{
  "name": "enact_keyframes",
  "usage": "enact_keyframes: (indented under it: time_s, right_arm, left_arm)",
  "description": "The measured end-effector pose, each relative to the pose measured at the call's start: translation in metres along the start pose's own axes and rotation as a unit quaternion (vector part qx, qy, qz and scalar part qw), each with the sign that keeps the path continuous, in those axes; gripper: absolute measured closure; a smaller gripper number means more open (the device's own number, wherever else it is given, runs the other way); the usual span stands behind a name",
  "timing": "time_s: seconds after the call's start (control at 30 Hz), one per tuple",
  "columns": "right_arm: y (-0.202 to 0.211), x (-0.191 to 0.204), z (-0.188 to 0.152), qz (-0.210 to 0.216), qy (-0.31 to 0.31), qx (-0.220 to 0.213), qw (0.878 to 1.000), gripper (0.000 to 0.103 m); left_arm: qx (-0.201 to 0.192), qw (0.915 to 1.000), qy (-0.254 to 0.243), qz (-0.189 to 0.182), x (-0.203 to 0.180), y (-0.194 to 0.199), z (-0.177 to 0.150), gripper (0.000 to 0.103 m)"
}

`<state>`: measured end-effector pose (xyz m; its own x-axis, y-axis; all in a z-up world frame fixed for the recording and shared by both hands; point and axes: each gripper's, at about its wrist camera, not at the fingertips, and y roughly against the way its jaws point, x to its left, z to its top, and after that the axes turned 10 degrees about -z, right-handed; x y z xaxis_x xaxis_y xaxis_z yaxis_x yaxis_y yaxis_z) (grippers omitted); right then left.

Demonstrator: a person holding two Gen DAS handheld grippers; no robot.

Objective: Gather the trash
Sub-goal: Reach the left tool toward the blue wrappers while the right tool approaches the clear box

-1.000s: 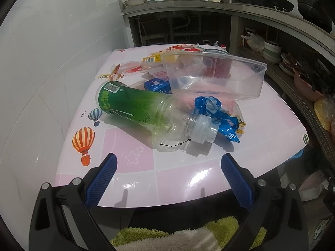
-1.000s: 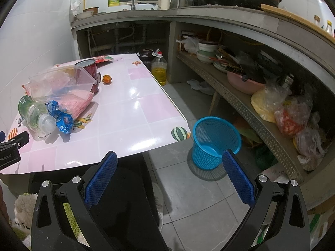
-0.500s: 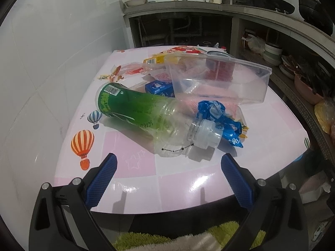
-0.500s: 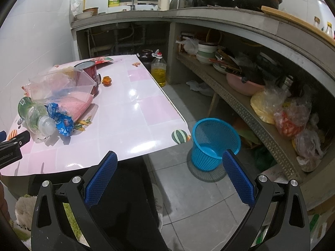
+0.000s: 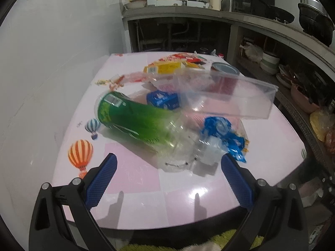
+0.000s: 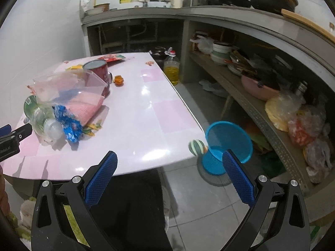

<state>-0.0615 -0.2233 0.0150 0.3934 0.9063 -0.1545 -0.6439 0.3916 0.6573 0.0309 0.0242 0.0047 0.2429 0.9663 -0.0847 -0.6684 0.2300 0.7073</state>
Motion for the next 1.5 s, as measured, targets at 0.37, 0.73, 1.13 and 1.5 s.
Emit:
enact_keyframes:
  time_s: [0.37,0.73,1.13,1.5]
  right_arm:
    - [-0.019,0.006,0.042,0.128,-0.023,0.003,0.992,0.008]
    - [-0.058,0.022,0.071,0.100,-0.026,0.035,0.994,0.008]
    - [-0.077,0.037,0.074,0.088,0.033,0.001,0.996,0.008]
    - [-0.103,0.038,0.080,0.133,0.002,0.036,0.990,0.008]
  left_arm:
    - [-0.023,0.9983,-0.003,-0.053,0.027,-0.003,0.018,0.006]
    - [-0.064,0.9897,-0.012,-0.128,0.055,-0.007,0.030,0.006]
    - [-0.096,0.9877,-0.042,-0.116,0.095,-0.020,0.072,0.006]
    - [-0.044,0.9703,-0.237,-0.022,0.080,-0.064,0.096,0.030]
